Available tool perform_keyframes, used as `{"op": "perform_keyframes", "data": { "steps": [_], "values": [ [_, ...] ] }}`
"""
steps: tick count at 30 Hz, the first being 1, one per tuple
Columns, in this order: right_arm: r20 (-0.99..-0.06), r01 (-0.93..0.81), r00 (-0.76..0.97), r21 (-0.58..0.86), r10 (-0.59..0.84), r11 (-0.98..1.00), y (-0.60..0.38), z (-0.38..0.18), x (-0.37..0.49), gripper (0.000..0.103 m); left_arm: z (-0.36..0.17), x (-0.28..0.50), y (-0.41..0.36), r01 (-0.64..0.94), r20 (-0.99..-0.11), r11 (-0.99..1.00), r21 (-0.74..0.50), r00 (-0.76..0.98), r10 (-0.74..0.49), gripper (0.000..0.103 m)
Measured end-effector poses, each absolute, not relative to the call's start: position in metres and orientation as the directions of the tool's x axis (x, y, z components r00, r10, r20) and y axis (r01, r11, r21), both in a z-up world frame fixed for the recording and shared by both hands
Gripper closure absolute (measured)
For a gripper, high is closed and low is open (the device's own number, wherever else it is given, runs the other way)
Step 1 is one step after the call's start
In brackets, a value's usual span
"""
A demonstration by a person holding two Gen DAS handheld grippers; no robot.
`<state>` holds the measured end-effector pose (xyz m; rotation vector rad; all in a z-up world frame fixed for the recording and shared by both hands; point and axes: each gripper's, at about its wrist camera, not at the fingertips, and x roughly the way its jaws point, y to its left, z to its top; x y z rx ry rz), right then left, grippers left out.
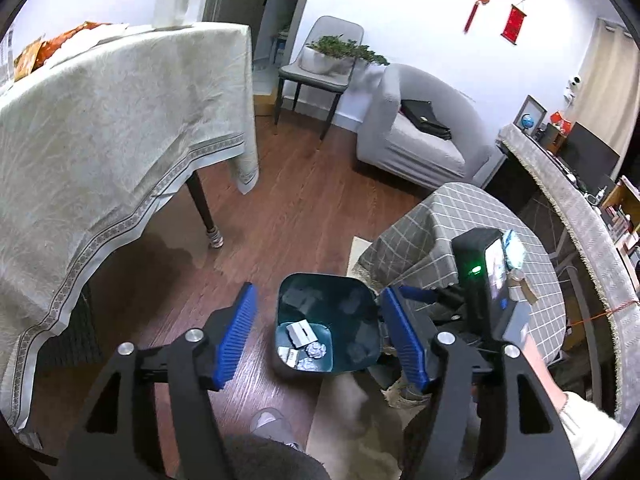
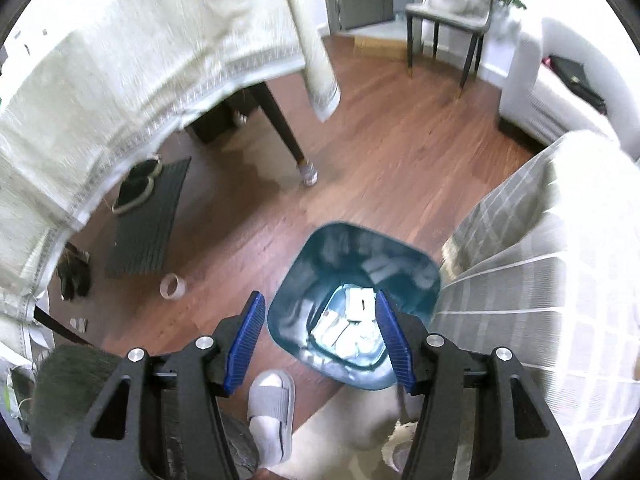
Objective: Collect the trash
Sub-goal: 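Move both grippers back over the table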
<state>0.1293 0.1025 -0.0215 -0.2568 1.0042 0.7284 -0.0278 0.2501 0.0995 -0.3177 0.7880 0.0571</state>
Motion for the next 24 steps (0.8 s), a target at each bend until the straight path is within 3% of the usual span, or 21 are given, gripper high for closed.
{"op": "perform_keyframes", "data": {
  "steps": [11,24],
  "values": [
    [-0.782,-0.598,0.472,0.054,0.407,0.799,0.011,0.033,0.117,0.042,0.105,-0.007,0.179,-0.048,-0.684,0.959,-0.280,0.711,-0.164,0.027],
    [-0.768,-0.422,0.564,0.048,0.304,0.905,-0.123,0.030,0.118,0.041,0.078,0.036,0.088,0.065,-0.710,0.959,-0.277,0.659,-0.250,0.025]
  ]
}}
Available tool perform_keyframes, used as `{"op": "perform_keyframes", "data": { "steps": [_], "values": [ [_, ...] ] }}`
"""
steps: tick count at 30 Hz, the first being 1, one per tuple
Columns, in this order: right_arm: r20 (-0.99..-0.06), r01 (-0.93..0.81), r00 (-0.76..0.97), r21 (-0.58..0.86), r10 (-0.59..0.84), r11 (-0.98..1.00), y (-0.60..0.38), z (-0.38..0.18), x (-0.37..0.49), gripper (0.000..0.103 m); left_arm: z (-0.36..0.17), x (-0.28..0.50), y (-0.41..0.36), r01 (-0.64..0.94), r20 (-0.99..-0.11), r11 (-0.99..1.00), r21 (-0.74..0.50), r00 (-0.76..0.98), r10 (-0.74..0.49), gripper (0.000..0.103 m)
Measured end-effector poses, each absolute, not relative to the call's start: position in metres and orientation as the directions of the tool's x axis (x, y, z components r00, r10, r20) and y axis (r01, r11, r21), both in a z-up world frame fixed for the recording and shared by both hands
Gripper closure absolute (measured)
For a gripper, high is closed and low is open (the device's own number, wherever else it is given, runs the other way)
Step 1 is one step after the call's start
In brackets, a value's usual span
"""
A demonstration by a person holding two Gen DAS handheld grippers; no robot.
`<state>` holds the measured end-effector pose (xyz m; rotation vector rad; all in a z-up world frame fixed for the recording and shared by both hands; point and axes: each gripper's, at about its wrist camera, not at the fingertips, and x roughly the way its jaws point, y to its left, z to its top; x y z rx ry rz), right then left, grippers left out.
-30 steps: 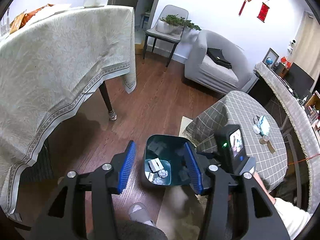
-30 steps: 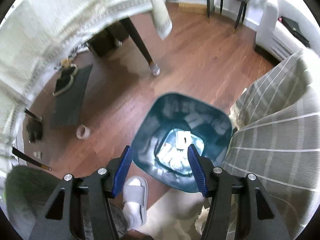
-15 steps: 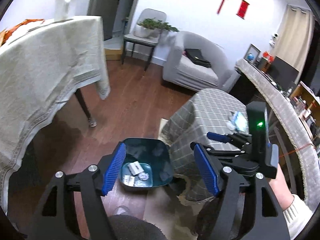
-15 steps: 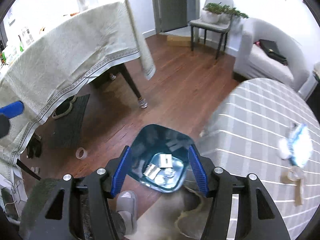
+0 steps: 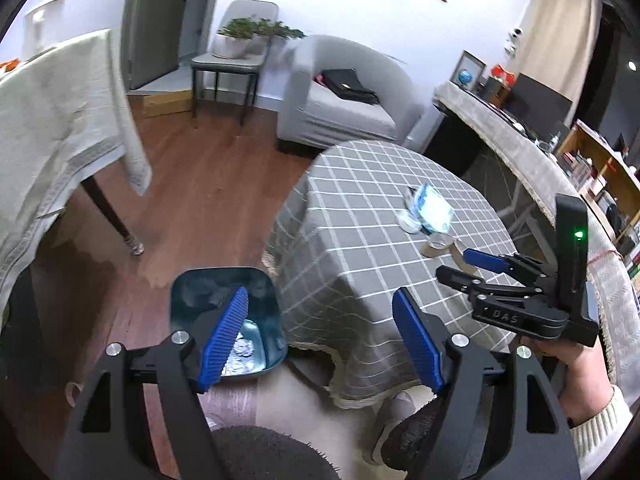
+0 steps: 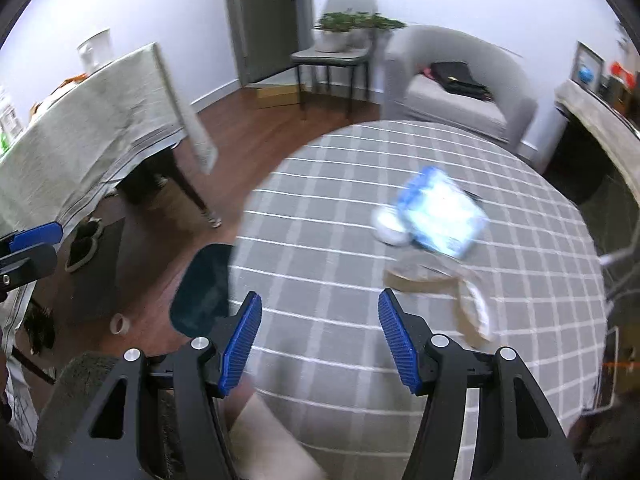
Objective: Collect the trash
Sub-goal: 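Move both grippers back over the table, then grasp the brown cardboard tape ring with the right gripper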
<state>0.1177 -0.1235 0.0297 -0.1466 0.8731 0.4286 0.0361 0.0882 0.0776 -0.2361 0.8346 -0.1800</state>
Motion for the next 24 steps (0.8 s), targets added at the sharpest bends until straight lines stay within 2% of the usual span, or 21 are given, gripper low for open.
{"op": "perform_keyframes", "data": {
  "steps": [8,20,22,24],
  "values": [
    [-0.769,-0.343,0.587,0.049,0.255,0.938,-0.187,0.021,0.121,0.041,0.063,0.059,0.030,0.158,-0.720,0.949,-0.271,0.622,-0.309,0.025],
    [-0.790,-0.337,0.571,0.025,0.225,0.941,-0.214,-0.006,0.149,0.042,0.034,0.098,-0.029,0.228,-0.756,0.944,-0.239,0.566,-0.329,0.025],
    [-0.795,-0.348,0.555,0.044,0.243,0.936,-0.215,-0.012,0.157,0.049,0.029,0.105,-0.035,0.237,-0.761,0.945,-0.227,0.562,-0.324,0.025],
    [-0.796,-0.363,0.549,0.046,0.254,0.931,-0.213,-0.017,0.161,0.052,0.024,0.112,-0.042,0.269,-0.760,0.938,-0.218,0.556,-0.336,0.025]
  ]
}}
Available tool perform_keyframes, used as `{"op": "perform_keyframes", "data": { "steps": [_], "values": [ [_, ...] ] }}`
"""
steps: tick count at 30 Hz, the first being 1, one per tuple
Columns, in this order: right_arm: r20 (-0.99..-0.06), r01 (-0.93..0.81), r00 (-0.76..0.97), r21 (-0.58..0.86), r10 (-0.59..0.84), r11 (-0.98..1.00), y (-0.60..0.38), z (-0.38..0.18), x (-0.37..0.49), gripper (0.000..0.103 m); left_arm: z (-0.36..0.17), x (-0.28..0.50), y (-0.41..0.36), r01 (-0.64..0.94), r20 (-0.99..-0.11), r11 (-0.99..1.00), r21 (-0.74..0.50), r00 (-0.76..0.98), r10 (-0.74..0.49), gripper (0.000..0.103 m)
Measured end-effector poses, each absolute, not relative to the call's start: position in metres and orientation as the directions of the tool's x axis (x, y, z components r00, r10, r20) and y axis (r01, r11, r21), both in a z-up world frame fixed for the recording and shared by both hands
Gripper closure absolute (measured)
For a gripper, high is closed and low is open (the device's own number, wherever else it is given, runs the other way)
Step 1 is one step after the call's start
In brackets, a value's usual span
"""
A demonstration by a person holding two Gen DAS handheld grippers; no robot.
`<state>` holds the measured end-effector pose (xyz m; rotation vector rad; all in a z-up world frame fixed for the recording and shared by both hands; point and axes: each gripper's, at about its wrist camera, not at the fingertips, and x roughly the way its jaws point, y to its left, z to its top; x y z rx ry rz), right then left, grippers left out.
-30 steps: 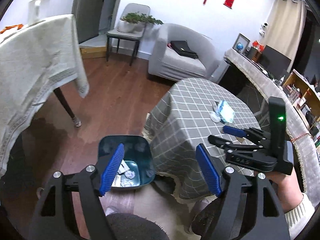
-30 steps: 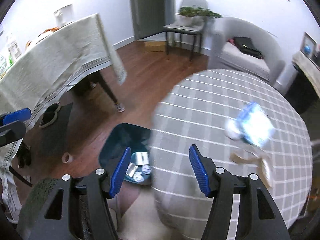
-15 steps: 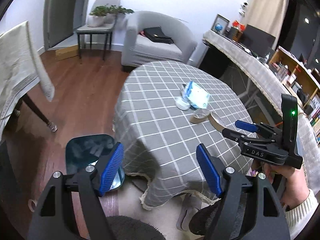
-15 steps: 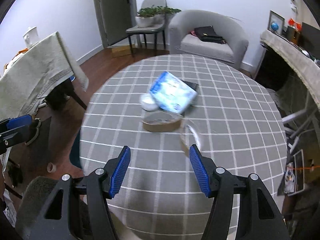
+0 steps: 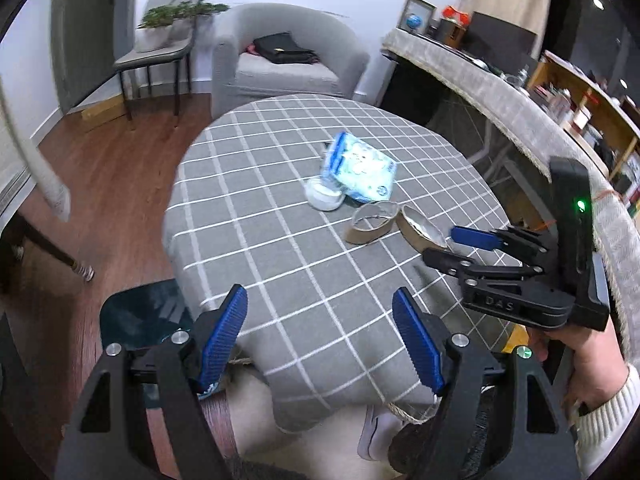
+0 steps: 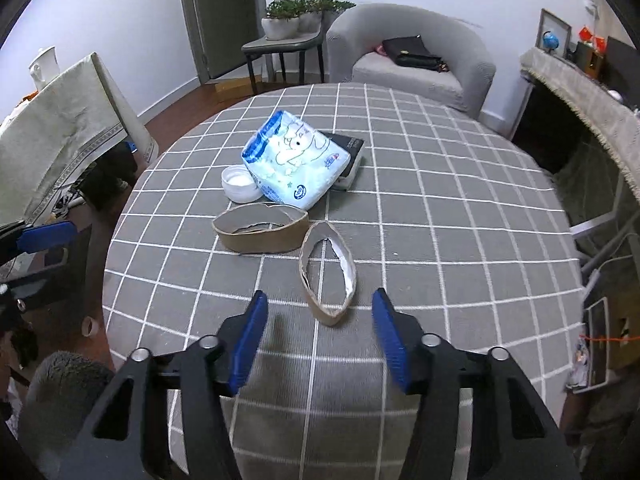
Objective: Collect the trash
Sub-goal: 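Grasp the brown cardboard tape ring with the right gripper, then carry the tape ring over the teal bin and open the right gripper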
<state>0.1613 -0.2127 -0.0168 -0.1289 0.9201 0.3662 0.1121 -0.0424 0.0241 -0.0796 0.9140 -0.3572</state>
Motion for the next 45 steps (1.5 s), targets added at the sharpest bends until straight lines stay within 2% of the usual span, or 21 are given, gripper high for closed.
{"op": "perform_keyframes", "data": {
  "steps": [2,4,10,28,32,37,40,41,43,45],
  "values": [
    [-0.796,-0.376,0.550,0.034,0.252,0.926,-0.209,-0.021,0.167,0.055,0.018,0.118,-0.050,0.302,-0.766,0.934,-0.189,0.551,-0.333,0.025],
    [-0.792,-0.379,0.559,0.018,0.245,0.925,-0.206,-0.024,0.171,0.064,0.013,0.124,-0.056,0.327,-0.772,0.930,-0.168,0.543,-0.330,0.025],
    [-0.781,-0.380,0.572,0.017,0.250,0.925,-0.208,-0.027,0.177,0.071,0.002,0.144,-0.069,0.370,-0.778,0.915,-0.159,0.523,-0.347,0.025],
    [-0.740,-0.273,0.617,0.116,0.266,0.955,-0.290,-0.008,0.157,0.073,-0.022,0.189,-0.121,0.500,-0.782,0.853,-0.149,0.468,-0.411,0.029],
    [-0.743,-0.253,0.616,0.126,0.260,0.959,-0.306,-0.008,0.149,0.073,-0.026,0.198,-0.132,0.498,-0.787,0.851,-0.166,0.453,-0.418,0.037],
    [-0.748,-0.237,0.616,0.124,0.248,0.964,-0.318,-0.006,0.141,0.073,-0.028,0.203,-0.144,0.478,-0.788,0.865,-0.154,0.469,-0.399,0.041],
    [-0.749,-0.232,0.617,0.121,0.242,0.965,-0.321,-0.002,0.133,0.073,-0.027,0.205,-0.148,0.468,-0.790,0.871,-0.150,0.472,-0.390,0.052],
    [-0.748,-0.232,0.619,0.119,0.241,0.965,-0.321,-0.001,0.131,0.073,-0.027,0.204,-0.150,0.469,-0.794,0.872,-0.142,0.473,-0.383,0.061],
    [-0.745,-0.232,0.623,0.114,0.238,0.966,-0.320,0.004,0.125,0.073,-0.026,0.202,-0.153,0.472,-0.799,0.872,-0.131,0.470,-0.375,0.072],
    [-0.745,-0.232,0.624,0.111,0.236,0.966,-0.317,0.007,0.121,0.073,-0.025,0.196,-0.153,0.476,-0.794,0.865,-0.158,0.459,-0.397,0.073]
  ]
}}
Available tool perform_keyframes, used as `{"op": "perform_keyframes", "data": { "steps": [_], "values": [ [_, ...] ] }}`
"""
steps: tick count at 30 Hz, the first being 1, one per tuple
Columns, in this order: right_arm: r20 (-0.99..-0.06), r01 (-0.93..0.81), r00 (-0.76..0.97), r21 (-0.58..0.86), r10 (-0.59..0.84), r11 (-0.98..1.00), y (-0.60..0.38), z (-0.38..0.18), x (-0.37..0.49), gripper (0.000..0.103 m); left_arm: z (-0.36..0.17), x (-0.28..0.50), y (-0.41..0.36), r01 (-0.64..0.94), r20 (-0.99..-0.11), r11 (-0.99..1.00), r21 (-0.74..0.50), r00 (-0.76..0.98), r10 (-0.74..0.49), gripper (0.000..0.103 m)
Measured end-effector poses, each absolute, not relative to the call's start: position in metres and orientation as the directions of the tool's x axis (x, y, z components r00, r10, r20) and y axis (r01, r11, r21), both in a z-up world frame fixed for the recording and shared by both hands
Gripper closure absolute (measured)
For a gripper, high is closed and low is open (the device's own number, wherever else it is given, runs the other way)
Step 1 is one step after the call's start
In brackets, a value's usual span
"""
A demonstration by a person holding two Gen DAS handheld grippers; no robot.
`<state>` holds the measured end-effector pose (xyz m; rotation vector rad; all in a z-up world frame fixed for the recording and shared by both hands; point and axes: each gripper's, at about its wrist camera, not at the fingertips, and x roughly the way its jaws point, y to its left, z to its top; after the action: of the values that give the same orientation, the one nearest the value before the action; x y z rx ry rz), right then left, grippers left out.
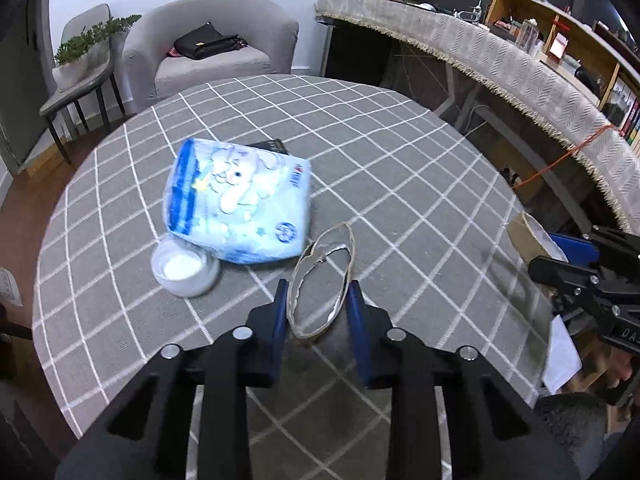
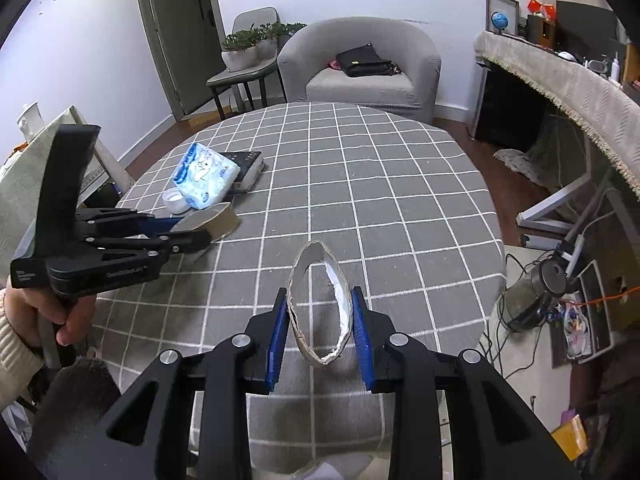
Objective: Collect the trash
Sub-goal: 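Carry the tape ring over the teal bin and open the right gripper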
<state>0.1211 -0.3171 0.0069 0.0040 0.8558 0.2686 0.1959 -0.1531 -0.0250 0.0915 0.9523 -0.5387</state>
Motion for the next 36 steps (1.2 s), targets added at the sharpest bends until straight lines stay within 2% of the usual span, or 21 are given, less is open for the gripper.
{"op": "perform_keyframes", "data": {
  "steps": [13,25,36],
  "values": [
    [-0.750,-0.269,0.610,0.109,0.257,0.957,-0.285,0.032,0.094,0.073,0.014,0.141,-0.128,0.451,-0.744,0.868,-0.210,0.502,-0.441,0.074],
    [-0.733,-0.359,0.601,0.109,0.319,0.927,-0.226,0.048,0.082,0.073,0.030,0.108,-0.035,0.292,-0.746,0.934,-0.204,0.571,-0.341,0.074],
    [-0.733,-0.477,0.545,0.128,0.407,0.869,-0.144,0.045,0.095,0.073,0.015,0.095,0.068,0.094,-0.782,0.974,-0.208,0.583,-0.223,0.074]
  ]
}}
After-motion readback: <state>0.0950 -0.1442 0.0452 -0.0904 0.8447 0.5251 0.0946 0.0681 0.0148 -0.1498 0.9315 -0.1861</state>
